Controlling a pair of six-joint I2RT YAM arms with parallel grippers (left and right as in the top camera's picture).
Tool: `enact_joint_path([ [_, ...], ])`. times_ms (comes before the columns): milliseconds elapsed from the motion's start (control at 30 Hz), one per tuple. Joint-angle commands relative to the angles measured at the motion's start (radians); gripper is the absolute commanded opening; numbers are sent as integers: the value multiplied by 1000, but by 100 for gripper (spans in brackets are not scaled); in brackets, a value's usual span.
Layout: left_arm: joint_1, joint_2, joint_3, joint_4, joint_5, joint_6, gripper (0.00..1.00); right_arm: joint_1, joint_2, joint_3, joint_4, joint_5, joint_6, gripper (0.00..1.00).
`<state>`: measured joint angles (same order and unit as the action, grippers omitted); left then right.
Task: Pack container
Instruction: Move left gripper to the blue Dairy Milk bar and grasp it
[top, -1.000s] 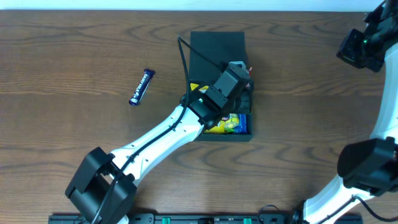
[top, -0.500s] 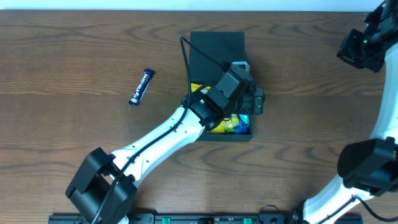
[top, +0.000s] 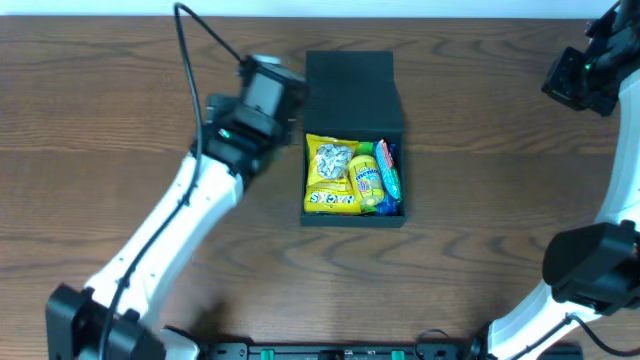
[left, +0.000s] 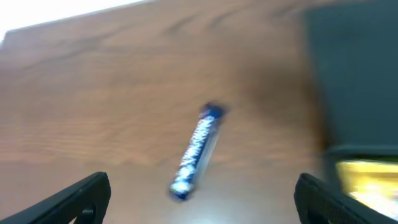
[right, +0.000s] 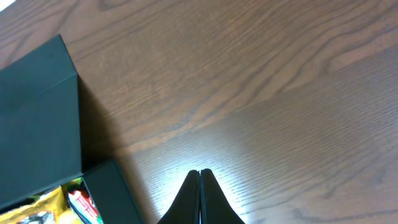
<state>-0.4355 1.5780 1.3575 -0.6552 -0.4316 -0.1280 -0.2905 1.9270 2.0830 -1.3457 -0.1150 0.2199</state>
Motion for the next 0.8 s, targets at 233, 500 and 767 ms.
enact_joint_path([
  [233, 253, 217, -3, -47, 271, 160, 92, -5, 3, 4, -2, 3, 11, 2],
  [500, 270, 332, -3, -43, 302, 211, 90, -3, 3, 4, -4, 3, 11, 1],
  [767, 299, 401, -3, -43, 389, 226, 73, -3, 3, 4, -4, 3, 11, 2],
])
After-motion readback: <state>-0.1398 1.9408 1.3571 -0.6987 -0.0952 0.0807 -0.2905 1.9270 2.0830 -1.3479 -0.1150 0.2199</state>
